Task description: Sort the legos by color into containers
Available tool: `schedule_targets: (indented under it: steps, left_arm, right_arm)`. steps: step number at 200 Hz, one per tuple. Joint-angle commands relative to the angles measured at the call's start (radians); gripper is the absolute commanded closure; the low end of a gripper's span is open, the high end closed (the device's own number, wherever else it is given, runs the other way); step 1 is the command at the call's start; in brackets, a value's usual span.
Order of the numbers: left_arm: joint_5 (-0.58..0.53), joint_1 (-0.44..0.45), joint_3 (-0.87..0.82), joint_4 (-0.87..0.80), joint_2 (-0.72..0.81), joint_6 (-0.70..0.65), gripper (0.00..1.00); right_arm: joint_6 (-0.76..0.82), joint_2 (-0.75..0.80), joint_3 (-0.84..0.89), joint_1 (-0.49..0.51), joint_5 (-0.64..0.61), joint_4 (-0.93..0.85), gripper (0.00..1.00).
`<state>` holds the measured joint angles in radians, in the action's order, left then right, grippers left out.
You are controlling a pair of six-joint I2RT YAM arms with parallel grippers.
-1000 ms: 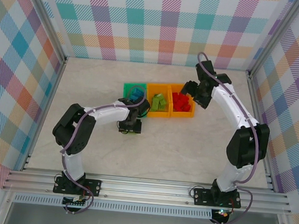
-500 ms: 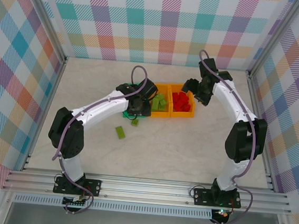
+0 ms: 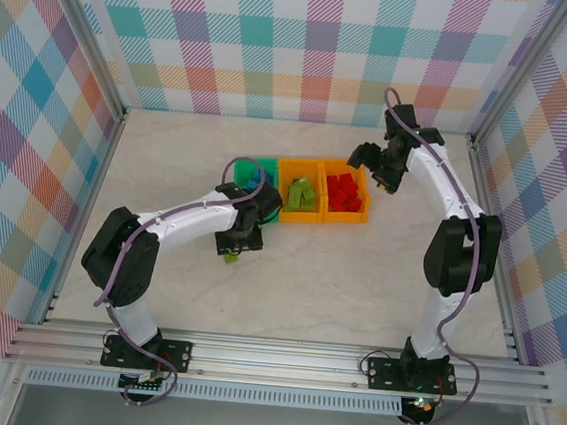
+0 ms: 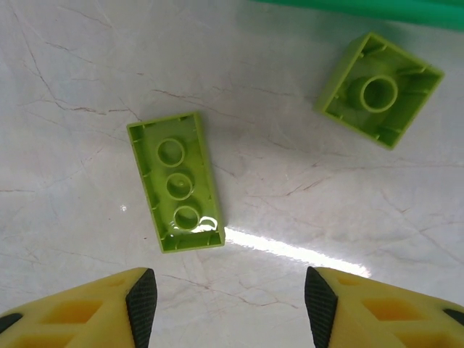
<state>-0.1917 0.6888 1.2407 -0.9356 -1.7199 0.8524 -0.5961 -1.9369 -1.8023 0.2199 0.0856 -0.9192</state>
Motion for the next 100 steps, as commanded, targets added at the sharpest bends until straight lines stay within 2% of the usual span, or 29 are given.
schedule_targets:
  steps: [1, 53, 100]
  left_arm:
    - [0.009, -0.007, 0.008, 0.004, -0.008, 0.08, 0.39]
    - [0.028, -0.02, -0.061, 0.059, -0.028, 0.164, 0.36]
    - [0.025, -0.043, -0.083, 0.071, -0.029, 0.16, 0.35]
  right_arm:
    - [0.032, -0.031, -0.041, -0.011, 0.042, -0.04, 0.15]
    - [0.048, -0.052, -0.073, -0.049, 0.067, -0.066, 0.15]
    - [0.058, -0.069, -0.088, -0.06, 0.082, -0.078, 0.15]
